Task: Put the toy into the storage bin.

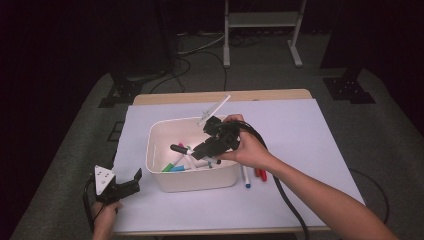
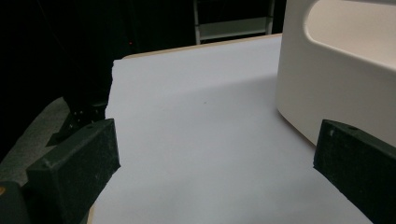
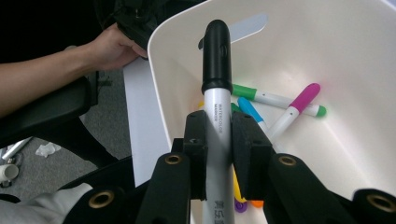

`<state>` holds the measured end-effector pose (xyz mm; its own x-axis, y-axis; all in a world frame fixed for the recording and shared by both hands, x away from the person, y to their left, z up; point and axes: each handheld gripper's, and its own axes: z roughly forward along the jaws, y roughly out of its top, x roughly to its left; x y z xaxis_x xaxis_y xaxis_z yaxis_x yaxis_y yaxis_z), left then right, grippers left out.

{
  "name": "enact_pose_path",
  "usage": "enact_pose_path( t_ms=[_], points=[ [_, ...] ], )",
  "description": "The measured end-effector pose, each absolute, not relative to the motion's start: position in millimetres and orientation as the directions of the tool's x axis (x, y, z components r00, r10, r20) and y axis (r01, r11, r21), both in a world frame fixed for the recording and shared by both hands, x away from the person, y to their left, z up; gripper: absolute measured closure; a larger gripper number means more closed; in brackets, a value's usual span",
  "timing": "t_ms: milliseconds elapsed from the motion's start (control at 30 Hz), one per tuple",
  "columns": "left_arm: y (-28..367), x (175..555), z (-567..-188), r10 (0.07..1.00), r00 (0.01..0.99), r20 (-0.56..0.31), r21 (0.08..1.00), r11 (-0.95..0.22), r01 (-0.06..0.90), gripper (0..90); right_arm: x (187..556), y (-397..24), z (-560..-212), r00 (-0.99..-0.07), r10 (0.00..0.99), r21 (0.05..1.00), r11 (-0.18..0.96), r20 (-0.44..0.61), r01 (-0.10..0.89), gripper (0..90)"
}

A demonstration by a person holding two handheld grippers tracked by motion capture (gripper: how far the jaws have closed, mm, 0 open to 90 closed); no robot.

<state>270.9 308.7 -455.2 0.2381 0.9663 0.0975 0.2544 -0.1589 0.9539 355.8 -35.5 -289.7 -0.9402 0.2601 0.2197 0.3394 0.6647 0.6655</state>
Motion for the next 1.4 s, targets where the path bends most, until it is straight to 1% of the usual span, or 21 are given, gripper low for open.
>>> enact_pose_path(
  t_ms=[367, 533, 867, 1000, 1033, 1067, 1100, 1267, 1400],
  points=[
    [308.9, 270.8, -455.3, 0.966, 0.240, 0.095, 0.955, -0.157, 0.252, 0.0, 370.8, -1.7, -310.6, -0.949, 0.216, 0.618, 0.722, 0.228, 0.313, 75.6],
    [308.9, 270.9, -455.3, 0.966, 0.240, 0.095, 0.955, -0.157, 0.252, 0.0, 376.4, 6.1, -318.9, -0.951, 0.208, 0.602, 0.738, 0.228, 0.306, 75.6],
    [309.0, 270.8, -455.3, 0.966, 0.241, 0.095, 0.955, -0.157, 0.252, 0.0, 376.5, 16.6, -330.4, -0.953, 0.207, 0.548, 0.782, 0.220, 0.297, 75.5],
    [309.3, 270.9, -455.2, 0.966, 0.241, 0.093, 0.955, -0.155, 0.254, 0.0, 377.2, 19.2, -334.0, -0.955, 0.198, 0.541, 0.790, 0.221, 0.289, 75.1],
    [309.4, 270.9, -455.2, 0.966, 0.241, 0.093, 0.955, -0.155, 0.254, 0.0, 377.7, 19.8, -334.6, -0.955, 0.194, 0.535, 0.794, 0.226, 0.288, 74.6],
    [309.4, 270.9, -455.2, 0.966, 0.241, 0.093, 0.955, -0.155, 0.254, 0.0, 378.1, 20.4, -335.0, -0.953, 0.193, 0.526, 0.799, 0.235, 0.292, 69.6],
    [309.4, 270.9, -455.2, 0.966, 0.241, 0.093, 0.955, -0.155, 0.254, 0.0, 378.1, 20.6, -334.8, -0.952, 0.197, 0.526, 0.798, 0.234, 0.294, 68.4],
    [309.3, 270.9, -455.2, 0.966, 0.241, 0.093, 0.955, -0.155, 0.253, 0.0, 375.3, 13.9, -328.4, -0.954, 0.209, 0.536, 0.791, 0.217, 0.295, 65.3],
    [309.3, 271.0, -455.3, 0.966, 0.242, 0.094, 0.955, -0.156, 0.252, 0.0, 374.9, -1.4, -317.4, -0.949, 0.226, 0.568, 0.761, 0.221, 0.314, 61.9]
  ],
)
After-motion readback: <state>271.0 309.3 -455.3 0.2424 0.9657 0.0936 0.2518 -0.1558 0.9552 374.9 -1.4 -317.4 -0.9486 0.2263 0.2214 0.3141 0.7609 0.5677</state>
